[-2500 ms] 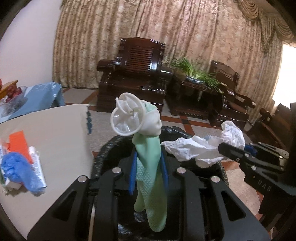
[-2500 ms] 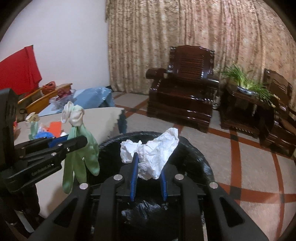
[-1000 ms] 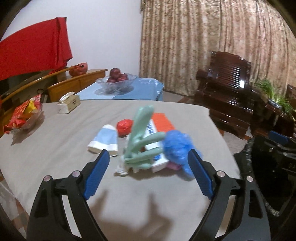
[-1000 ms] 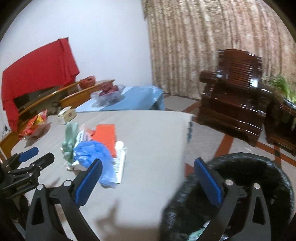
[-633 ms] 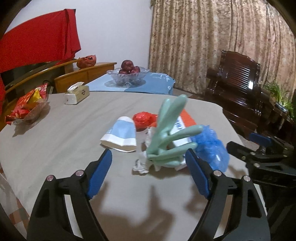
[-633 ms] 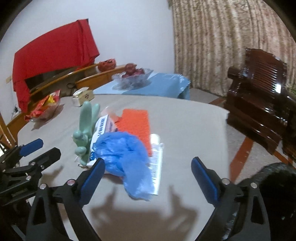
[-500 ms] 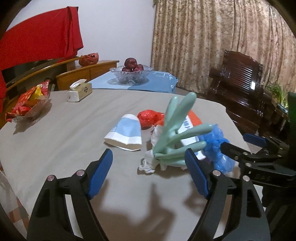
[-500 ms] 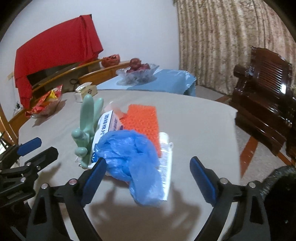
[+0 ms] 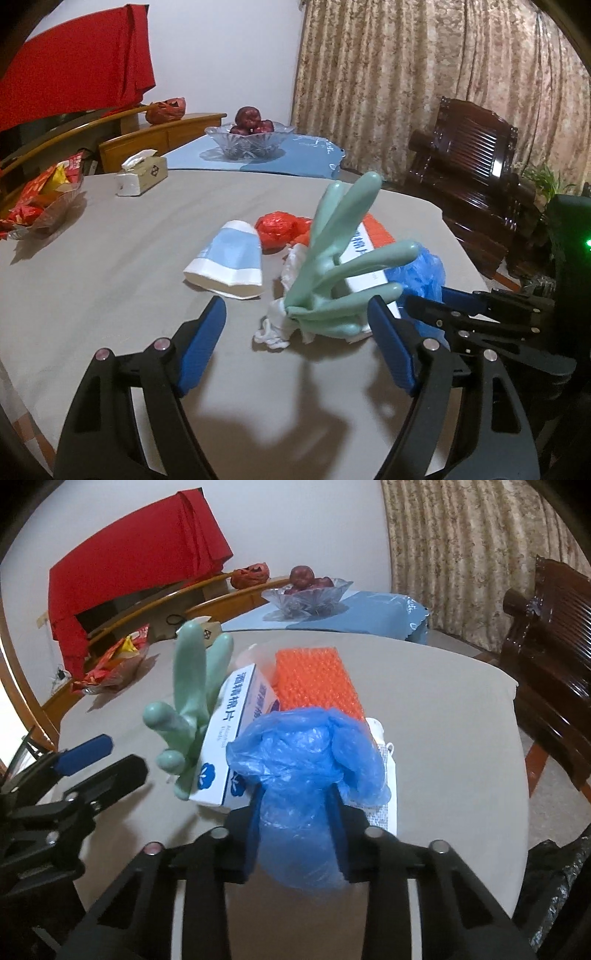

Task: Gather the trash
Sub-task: 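Grasp the blue plastic bag with the right gripper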

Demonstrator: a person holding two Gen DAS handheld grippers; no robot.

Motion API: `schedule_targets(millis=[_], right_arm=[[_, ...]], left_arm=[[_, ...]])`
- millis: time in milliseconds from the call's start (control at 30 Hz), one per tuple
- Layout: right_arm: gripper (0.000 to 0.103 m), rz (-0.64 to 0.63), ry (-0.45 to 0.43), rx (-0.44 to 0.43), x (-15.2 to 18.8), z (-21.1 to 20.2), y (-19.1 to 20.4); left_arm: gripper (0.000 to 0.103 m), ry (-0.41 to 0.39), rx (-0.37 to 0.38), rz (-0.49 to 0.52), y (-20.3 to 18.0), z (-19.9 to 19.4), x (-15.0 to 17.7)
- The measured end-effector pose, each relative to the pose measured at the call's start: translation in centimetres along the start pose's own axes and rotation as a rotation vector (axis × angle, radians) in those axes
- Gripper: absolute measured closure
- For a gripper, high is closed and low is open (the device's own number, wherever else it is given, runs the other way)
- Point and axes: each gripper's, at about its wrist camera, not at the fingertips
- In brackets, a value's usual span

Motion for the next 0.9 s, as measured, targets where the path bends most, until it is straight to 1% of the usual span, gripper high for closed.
schedule_targets(millis=[233, 433, 500, 533, 600, 633, 667, 700, 800, 900], right_arm=[[0.077, 0.018, -0.038, 0.015, 0.3, -2.6, -1.2], [0.076, 0.035, -0.052, 0.041, 0.2, -3.5, -2.3], [0.076, 0.039, -0.049, 0.048, 0.3, -3.6, -2.6], [0.076, 0.041, -0.046, 0.05, 0.3, -3.5, -2.7], [0.076, 0.042, -0.042, 0.052, 0.4, -3.4, -2.8], [0.076, 0.042, -0.041, 0.052, 0.4, -3.3, -2.8], [0.076, 0.042, -0.041, 0.052, 0.4, -3.3, -2.8], [0.076, 0.04, -0.041, 0.052, 0.4, -3.3, -2.8], [0.076, 0.036, -0.046, 0.052, 0.5, -3.4, -2.8], [0.076, 0.031, -0.056, 0.052, 0.5, -3.7, -2.6]], left_arm=[[0.027, 0.003, 0.014, 0.018, -0.9, 1.5, -0.7], [0.035, 0.009, 0.014, 0.018, -1.1, 3.2, -1.2], [0.045, 0.009, 0.02, 0.011, -0.9, 3.7, -1.4], [0.048, 0.008, 0.023, 0.007, -0.8, 3.9, -1.6], [0.062, 0.008, 0.036, 0.001, -0.6, 4.1, -1.8], [0.066, 0.009, 0.043, 0.002, -0.5, 4.1, -1.9], [0.073, 0.009, 0.053, 0.003, -0.6, 4.1, -1.8], [0.078, 0.01, 0.062, 0.002, -0.5, 4.1, -1.9], [0.086, 0.013, 0.067, -0.004, -0.3, 3.9, -1.8], [0.091, 0.009, 0.068, -0.013, -0.1, 3.5, -1.8]])
Point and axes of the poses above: each gripper's, at about its wrist camera, not at the fingertips, and z roughly the way its jaws point, y to its left, x to its underside, and after that the axes turned 12 degrees about x, right-handed
